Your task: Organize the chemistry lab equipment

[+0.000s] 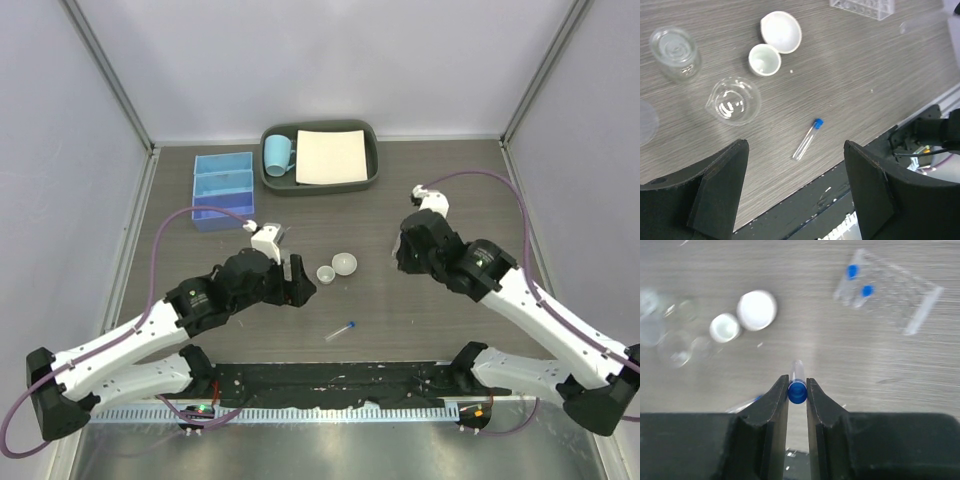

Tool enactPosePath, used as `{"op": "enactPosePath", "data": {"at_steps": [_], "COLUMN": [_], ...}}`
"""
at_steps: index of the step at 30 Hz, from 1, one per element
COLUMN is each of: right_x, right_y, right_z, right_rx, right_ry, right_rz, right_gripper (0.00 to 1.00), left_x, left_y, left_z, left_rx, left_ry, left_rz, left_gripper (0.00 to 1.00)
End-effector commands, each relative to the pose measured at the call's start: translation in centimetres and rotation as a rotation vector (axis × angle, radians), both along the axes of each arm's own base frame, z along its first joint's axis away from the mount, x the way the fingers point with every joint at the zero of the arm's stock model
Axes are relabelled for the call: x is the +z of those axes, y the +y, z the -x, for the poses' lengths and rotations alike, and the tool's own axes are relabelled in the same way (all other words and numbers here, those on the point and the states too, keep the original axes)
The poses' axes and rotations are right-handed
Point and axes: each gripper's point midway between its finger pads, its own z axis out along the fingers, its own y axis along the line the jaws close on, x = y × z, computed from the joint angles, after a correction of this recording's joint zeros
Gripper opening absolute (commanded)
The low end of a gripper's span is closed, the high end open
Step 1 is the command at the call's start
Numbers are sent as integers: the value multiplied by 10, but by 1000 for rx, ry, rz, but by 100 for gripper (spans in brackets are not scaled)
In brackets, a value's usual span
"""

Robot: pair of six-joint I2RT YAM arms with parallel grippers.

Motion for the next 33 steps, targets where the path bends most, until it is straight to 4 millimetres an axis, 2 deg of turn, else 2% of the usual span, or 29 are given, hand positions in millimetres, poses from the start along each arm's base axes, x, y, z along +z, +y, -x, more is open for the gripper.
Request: {"op": "enactPosePath", "data": {"at_steps": [1, 2, 5, 9, 17, 26, 33], "right_x": [-10, -16, -26, -37, -59, -71, -78], "right_y": [-50, -64, -76, -82, -84, -86, -84], "right_z": [-37, -46, -61, -72, -81, -97, -109], "right_rx": [-190, -242, -293, -325, -334, -337, -339], "right_ry": [-39, -23, -7, 19, 60, 83, 92], "right_rz": [115, 132, 144, 152, 176, 153, 139], "right_gripper": [1, 1, 1, 1, 1, 2, 2], "left_x": [-11, -11, -13, -16, -21, -16, -20], "left_y": [18, 19, 22, 22, 20, 21, 21], "left_z": [-6, -7, -5, -1, 0, 3, 3], "left_rx": [60, 63, 62, 47, 38, 30, 27], "left_ry": [-15, -20, -24, -12, -5, -11, -1], "left_rz": [-79, -79, -79, -78, -82, -62, -74], "left_gripper": [80, 80, 80, 80, 80, 80, 80]}}
